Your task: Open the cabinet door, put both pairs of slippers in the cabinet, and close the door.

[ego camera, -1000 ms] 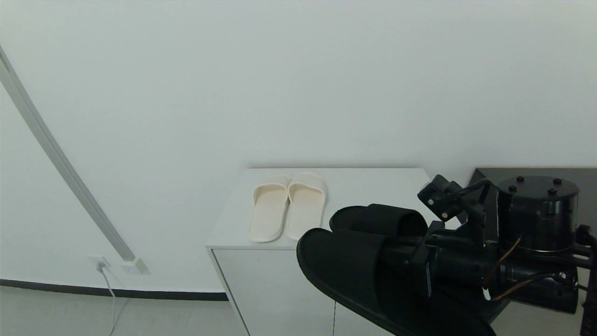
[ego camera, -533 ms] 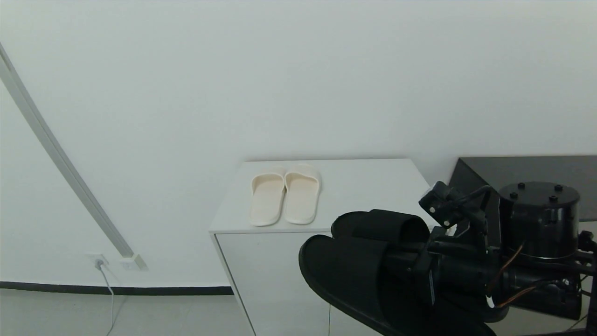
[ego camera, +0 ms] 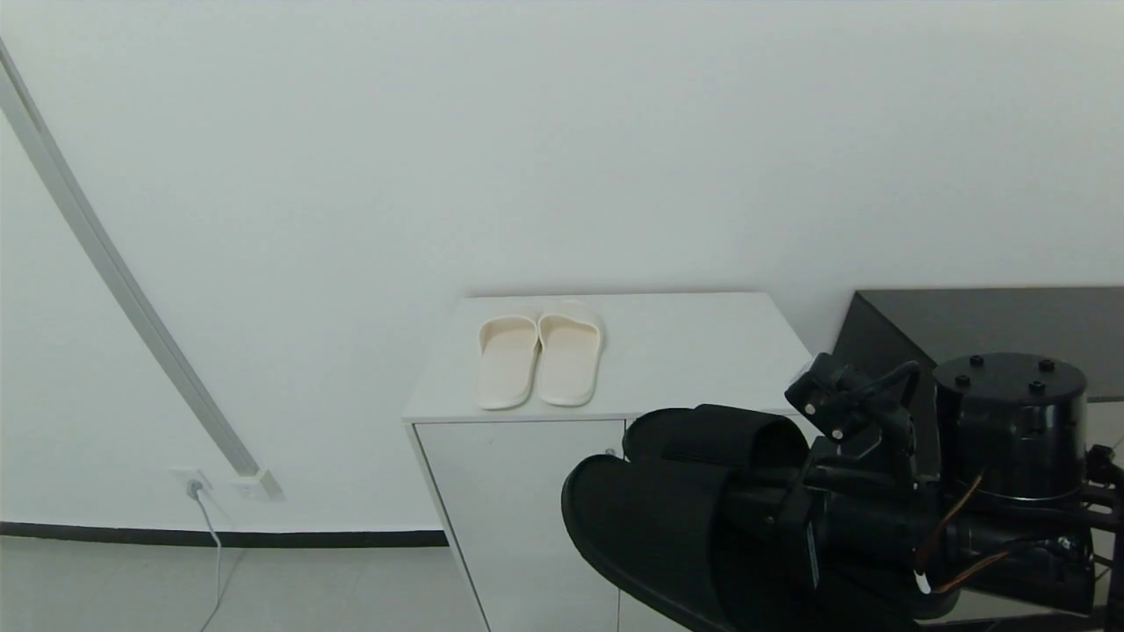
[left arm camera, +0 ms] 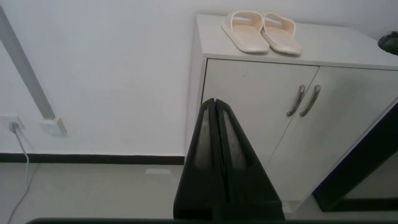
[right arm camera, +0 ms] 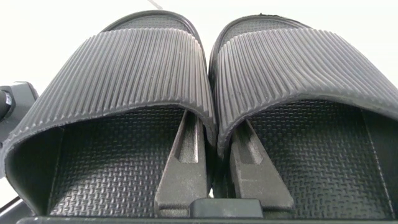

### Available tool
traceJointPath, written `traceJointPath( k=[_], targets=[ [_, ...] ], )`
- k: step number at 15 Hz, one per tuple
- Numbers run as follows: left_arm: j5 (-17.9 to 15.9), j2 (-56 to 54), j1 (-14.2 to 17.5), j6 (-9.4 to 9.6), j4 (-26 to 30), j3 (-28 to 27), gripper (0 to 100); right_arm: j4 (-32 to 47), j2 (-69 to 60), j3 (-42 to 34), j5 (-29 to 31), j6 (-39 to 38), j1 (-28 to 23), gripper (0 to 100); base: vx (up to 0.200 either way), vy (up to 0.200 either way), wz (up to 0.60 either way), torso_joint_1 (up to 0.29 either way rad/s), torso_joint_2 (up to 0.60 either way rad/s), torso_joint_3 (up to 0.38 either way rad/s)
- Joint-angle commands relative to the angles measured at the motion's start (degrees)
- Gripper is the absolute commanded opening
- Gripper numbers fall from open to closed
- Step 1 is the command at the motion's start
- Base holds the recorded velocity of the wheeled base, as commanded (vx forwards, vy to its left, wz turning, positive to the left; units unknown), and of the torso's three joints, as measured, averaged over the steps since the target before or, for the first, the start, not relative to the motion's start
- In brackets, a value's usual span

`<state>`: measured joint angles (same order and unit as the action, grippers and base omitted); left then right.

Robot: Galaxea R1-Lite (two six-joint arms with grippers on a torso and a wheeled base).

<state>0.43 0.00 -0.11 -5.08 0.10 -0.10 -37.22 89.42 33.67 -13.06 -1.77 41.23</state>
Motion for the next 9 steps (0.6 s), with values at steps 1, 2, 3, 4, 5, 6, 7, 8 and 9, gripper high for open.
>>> traceJointPath(
  k=[1,2,3,4,5,6,7,8,9],
  targets=[
    [0.0,0.0,0.0,-0.1,0.0,0.0,0,0.0,0.3,0.0,-0.1,0.0,0.0,0,0.0,0.0,0.0,0.0,0.0,0.0],
    [0.0,0.0,0.0,-0.1,0.0,0.0,0,0.0,0.3,0.0,0.0,0.0,0.1,0,0.0,0.0,0.0,0.0,0.0,0.0],
    [0.0,0.0,0.0,-0.01,0.0,0.0,0,0.0,0.3,0.0,0.0,0.0,0.1,0,0.0,0.0,0.0,0.0,0.0,0.0],
    [0.0,0.0,0.0,-0.01,0.0,0.0,0,0.0,0.3,0.0,-0.1,0.0,0.1,0,0.0,0.0,0.0,0.0,0.0,0.0],
    [0.0,0.1,0.0,-0.01,0.0,0.0,0,0.0,0.4,-0.1,0.0,0.0,0.1,0,0.0,0.0,0.0,0.0,0.0,0.0],
    [0.0,0.0,0.0,-0.01,0.0,0.0,0,0.0,0.4,-0.4,0.0,0.0,0.1,0,0.0,0.0,0.0,0.0,0.0,0.0],
    [0.0,0.0,0.0,-0.01,0.0,0.0,0,-0.1,0.4,-0.8,-0.1,0.0,0.1,0,0.0,0.0,0.0,0.0,0.0,0.0],
    [0.0,0.0,0.0,-0.01,0.0,0.0,0,-0.1,0.3,-1.0,-0.2,0.0,0.1,0,0.0,0.0,0.0,0.0,0.0,0.0],
    [0.0,0.1,0.0,-0.01,0.0,0.0,0,-0.1,0.4,-1.1,-0.4,-0.1,0.1,0,0.0,0.0,0.0,-0.119,0.27,0.144]
  ],
)
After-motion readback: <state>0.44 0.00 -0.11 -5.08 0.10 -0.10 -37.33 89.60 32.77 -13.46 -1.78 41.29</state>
